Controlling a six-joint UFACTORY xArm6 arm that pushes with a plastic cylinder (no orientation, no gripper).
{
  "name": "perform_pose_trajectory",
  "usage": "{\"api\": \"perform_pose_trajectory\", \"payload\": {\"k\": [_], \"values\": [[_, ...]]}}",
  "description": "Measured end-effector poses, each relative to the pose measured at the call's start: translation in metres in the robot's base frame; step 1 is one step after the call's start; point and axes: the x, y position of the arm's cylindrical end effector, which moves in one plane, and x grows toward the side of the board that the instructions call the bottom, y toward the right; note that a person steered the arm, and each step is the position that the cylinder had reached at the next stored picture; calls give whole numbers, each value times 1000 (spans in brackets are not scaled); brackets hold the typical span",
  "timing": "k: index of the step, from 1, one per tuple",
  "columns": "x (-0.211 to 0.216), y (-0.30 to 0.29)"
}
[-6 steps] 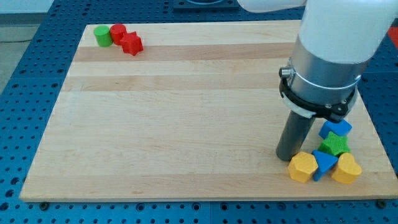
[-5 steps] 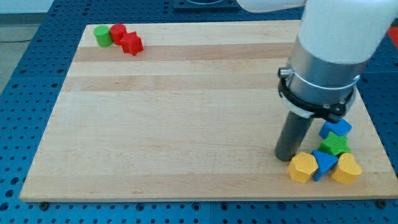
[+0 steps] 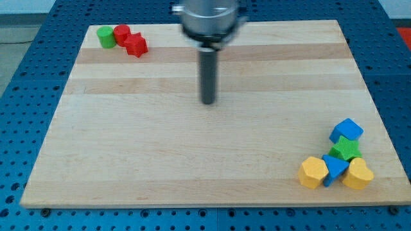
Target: Move the green circle in between red circle and red star
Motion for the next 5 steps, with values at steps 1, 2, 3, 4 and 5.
{"api": "perform_pose_trajectory", "payload": {"k": [1,2,3,4,5], "values": [[-4,-46],[-3,-47],[10,-85],[-2,-151],[-36,-211]]}}
